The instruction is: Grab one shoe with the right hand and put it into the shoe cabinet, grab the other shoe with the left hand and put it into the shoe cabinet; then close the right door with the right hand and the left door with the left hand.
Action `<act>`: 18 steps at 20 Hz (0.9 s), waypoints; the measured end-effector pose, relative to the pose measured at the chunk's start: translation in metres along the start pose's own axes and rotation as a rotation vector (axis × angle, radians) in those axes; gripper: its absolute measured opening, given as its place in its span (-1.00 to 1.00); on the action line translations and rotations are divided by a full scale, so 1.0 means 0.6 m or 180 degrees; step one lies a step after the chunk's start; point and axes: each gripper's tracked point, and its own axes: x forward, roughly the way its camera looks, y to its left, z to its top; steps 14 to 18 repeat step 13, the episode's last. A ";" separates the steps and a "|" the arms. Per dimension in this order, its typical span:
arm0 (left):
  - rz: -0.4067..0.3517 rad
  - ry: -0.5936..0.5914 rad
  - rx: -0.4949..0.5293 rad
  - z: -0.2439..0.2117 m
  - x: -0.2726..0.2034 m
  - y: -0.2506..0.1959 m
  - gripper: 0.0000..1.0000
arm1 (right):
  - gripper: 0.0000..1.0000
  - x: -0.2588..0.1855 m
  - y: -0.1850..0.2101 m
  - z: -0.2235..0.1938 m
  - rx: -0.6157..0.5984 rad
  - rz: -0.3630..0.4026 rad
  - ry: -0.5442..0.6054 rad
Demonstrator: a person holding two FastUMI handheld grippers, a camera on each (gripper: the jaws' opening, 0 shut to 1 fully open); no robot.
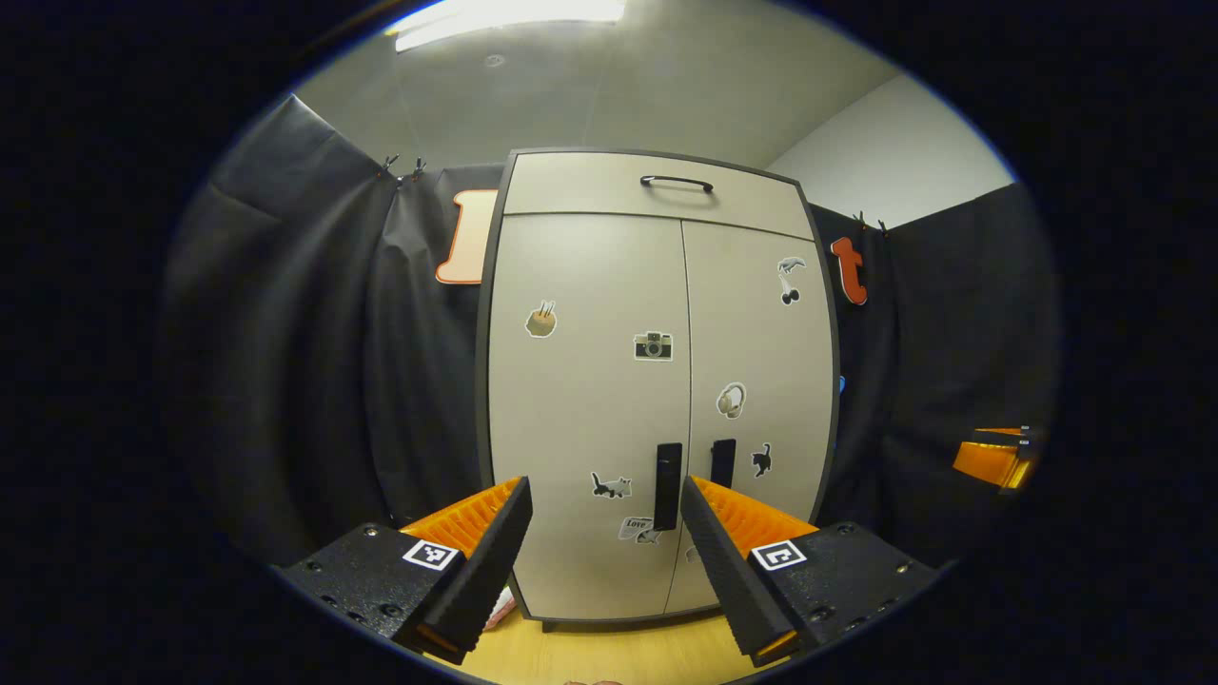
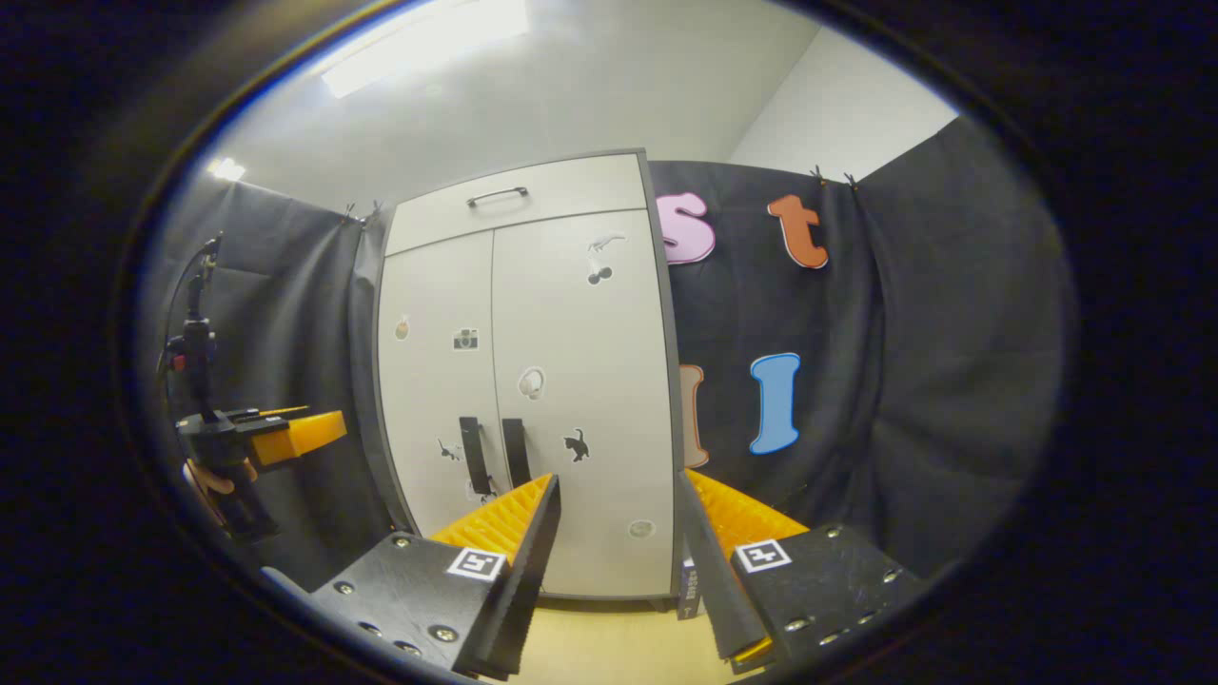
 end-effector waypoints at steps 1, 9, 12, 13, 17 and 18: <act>0.0010 -0.0003 0.0006 -0.001 -0.005 0.003 0.92 | 0.46 0.000 0.003 0.003 0.0013 0.0000 -0.0014; 0.0094 -0.0047 -0.0048 -0.002 -0.016 0.037 0.92 | 0.46 -0.007 0.023 0.009 0.0031 -0.0038 -0.0083; 0.0074 -0.0075 -0.0048 0.003 -0.007 0.038 0.92 | 0.46 -0.017 0.021 0.002 0.0035 -0.0103 -0.0080; 0.0046 -0.0080 -0.0054 0.004 -0.005 0.034 0.92 | 0.46 -0.022 0.018 0.003 0.0032 -0.0134 -0.0087; 0.0046 -0.0080 -0.0054 0.004 -0.005 0.034 0.92 | 0.46 -0.022 0.018 0.003 0.0032 -0.0134 -0.0087; 0.0046 -0.0080 -0.0054 0.004 -0.005 0.034 0.92 | 0.46 -0.022 0.018 0.003 0.0032 -0.0134 -0.0087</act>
